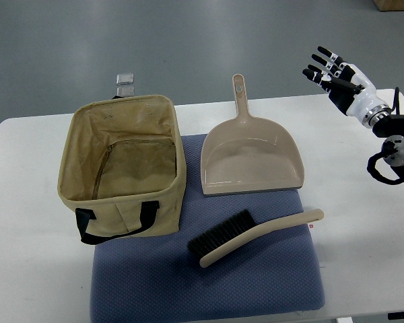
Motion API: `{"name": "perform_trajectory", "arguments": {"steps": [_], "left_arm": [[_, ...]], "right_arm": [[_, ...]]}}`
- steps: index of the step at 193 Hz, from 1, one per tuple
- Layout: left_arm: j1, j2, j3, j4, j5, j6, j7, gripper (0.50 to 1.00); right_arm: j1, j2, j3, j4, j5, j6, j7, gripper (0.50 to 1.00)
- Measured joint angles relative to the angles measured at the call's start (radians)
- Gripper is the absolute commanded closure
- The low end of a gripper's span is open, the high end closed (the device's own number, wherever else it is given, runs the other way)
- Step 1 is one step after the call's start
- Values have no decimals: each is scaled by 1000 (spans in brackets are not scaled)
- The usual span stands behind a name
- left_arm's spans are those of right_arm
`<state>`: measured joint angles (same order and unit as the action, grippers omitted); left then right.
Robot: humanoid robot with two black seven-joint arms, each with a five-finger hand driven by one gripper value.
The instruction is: Put pink broom in yellow bag with right hand
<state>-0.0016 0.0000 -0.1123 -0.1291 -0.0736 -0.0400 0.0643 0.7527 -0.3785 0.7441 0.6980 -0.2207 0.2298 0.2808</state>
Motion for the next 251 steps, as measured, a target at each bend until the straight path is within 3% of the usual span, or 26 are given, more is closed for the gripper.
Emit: {"name": "perform_trajectory", "arguments": {"steps": [90, 197, 251], "left_arm": [[10, 0, 0, 5, -1, 2, 0, 500], [9, 0, 0, 6, 0, 2, 0, 500], [9, 0, 0, 6, 0, 2, 0, 500]], "right_arm": [[-12, 6, -3, 0, 1, 18, 0, 570], [-16, -14, -2, -6, 0, 108, 0, 570], [-22, -14, 0, -28, 12, 108, 4, 570]]}}
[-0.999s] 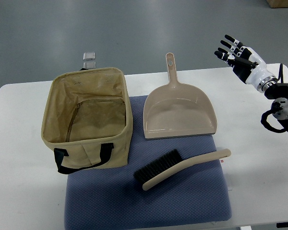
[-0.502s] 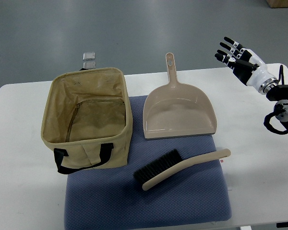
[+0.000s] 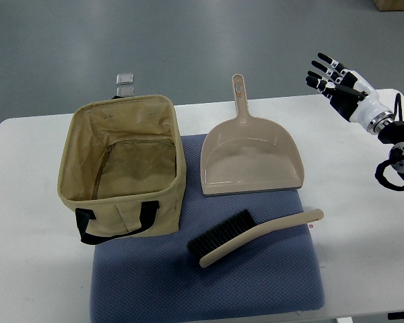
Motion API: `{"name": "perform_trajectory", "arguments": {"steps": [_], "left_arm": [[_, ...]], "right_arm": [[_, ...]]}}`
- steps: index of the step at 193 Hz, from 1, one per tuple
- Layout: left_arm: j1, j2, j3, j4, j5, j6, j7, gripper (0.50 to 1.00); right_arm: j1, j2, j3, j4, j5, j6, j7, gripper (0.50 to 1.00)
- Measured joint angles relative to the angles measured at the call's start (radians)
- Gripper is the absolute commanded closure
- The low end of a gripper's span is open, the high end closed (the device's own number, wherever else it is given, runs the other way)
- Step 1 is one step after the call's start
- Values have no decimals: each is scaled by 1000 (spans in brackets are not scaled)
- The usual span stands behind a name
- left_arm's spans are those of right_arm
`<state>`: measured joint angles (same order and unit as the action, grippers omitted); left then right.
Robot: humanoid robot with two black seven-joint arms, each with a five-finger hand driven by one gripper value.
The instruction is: Put pink broom in yellow bag with right hand
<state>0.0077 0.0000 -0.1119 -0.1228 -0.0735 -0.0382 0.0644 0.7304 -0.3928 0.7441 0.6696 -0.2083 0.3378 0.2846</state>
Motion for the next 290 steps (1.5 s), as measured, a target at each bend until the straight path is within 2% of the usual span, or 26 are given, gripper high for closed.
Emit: {"name": "perform_trajectory", "arguments": {"steps": [96, 151, 238, 255, 290], "left_arm": [[0, 0, 0, 0, 0, 0, 0, 500], [0, 0, 0, 0, 0, 0, 0, 500], [0, 0, 0, 0, 0, 0, 0, 500], [0, 0, 0, 0, 0, 0, 0, 500], [0, 0, 0, 0, 0, 0, 0, 500]], "right_arm": [[7, -27, -12, 8, -13, 16, -2, 572], [25, -69, -31, 50, -121, 86, 15, 579], [115, -247, -301, 375, -600, 38, 200, 585], [128, -288, -360, 448, -728, -7, 219, 587], [161, -363, -497, 606, -973, -149, 226, 587]]}}
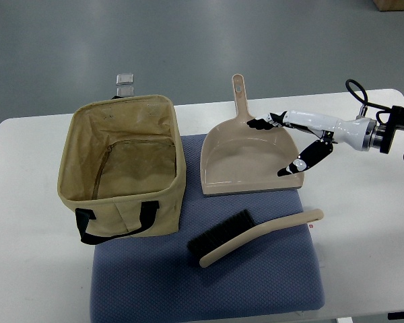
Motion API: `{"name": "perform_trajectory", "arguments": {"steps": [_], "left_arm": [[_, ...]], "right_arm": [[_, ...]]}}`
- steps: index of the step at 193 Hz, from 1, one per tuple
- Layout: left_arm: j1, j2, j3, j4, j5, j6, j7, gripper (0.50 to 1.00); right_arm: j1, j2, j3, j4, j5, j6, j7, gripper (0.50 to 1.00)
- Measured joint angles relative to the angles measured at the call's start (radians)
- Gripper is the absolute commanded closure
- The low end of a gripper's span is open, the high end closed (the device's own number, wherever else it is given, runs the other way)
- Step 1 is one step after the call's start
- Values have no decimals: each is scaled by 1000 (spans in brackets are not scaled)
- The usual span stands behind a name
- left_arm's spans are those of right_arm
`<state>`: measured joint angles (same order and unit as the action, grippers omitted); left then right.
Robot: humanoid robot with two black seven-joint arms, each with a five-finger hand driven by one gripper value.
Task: Put pink broom in yellow bag with right hand
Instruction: 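Move the right hand down toward the beige brush handle, then close the right hand around the brush's curved beige handle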
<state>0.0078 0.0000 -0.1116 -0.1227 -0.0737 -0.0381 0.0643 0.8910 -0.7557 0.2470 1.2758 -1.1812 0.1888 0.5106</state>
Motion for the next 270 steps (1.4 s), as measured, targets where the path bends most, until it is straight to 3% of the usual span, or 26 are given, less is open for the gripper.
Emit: {"name": "perform_trajectory", "arguments": {"steps": [50, 113, 196, 270], "left_arm": [[0, 0, 0, 0, 0, 0, 0, 500], [0, 0, 0, 0, 0, 0, 0, 500], [0, 0, 0, 0, 0, 0, 0, 500], [0, 0, 0, 0, 0, 0, 0, 500]], "right_arm": [[43, -83, -154, 173, -217, -133, -38, 597], [63, -125, -295, 256, -344, -228, -126, 607], [60, -101, -322, 263, -418, -246, -222, 697], [53, -76, -350, 258, -458, -275, -255, 730]]}}
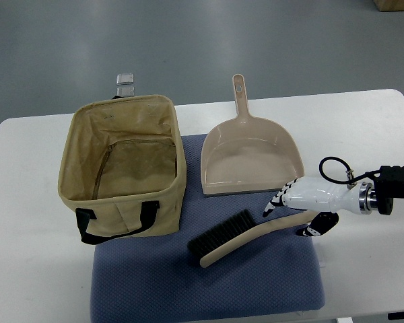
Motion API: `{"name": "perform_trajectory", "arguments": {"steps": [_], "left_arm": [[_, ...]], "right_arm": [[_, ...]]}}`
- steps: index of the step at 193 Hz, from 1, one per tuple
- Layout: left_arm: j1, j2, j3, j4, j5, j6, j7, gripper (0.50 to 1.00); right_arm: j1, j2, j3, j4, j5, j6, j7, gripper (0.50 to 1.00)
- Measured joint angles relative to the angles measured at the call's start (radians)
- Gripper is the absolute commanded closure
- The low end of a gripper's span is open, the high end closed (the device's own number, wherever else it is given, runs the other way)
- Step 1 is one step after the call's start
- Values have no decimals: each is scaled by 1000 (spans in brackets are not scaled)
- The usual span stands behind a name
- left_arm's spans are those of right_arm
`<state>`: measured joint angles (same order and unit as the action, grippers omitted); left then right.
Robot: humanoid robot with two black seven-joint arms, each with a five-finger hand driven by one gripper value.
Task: Put pink broom in yellow bag with right hand
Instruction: 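Close the right hand around the brush's curved beige handle, then lift the brush with the right hand over toward the canvas bag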
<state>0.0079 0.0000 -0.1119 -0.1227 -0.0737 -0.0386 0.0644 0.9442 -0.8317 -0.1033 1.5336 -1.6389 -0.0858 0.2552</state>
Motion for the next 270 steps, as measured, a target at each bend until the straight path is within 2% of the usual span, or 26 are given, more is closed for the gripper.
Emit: {"name": "perform_trajectory", "arguments": {"steps": [76, 122, 134, 166, 196, 235, 270], "left_arm": [[0, 0, 0, 0, 0, 0, 0, 500], [0, 0, 0, 0, 0, 0, 0, 500], [0, 0, 0, 0, 0, 0, 0, 500], [0, 0, 0, 0, 0, 0, 0, 500], [0, 0, 0, 0, 0, 0, 0, 500], [0, 0, 0, 0, 0, 0, 0, 500], [0, 0, 0, 0, 0, 0, 0, 500]], "right_arm": [[-21, 24, -17, -25, -31, -31, -22, 812], [-25, 38, -20, -56, -50, -46, -22, 936], [-27, 41, -20, -61, -55, -52, -22, 1000], [-28, 44, -20, -83, -58, -67, -22, 1000], [-8, 28, -11, -90, -47, -116, -21, 1000], [64, -22, -6, -92, -32, -185, -9, 1000], [149, -73, -5, -92, 56, -207, 12, 1000]]}}
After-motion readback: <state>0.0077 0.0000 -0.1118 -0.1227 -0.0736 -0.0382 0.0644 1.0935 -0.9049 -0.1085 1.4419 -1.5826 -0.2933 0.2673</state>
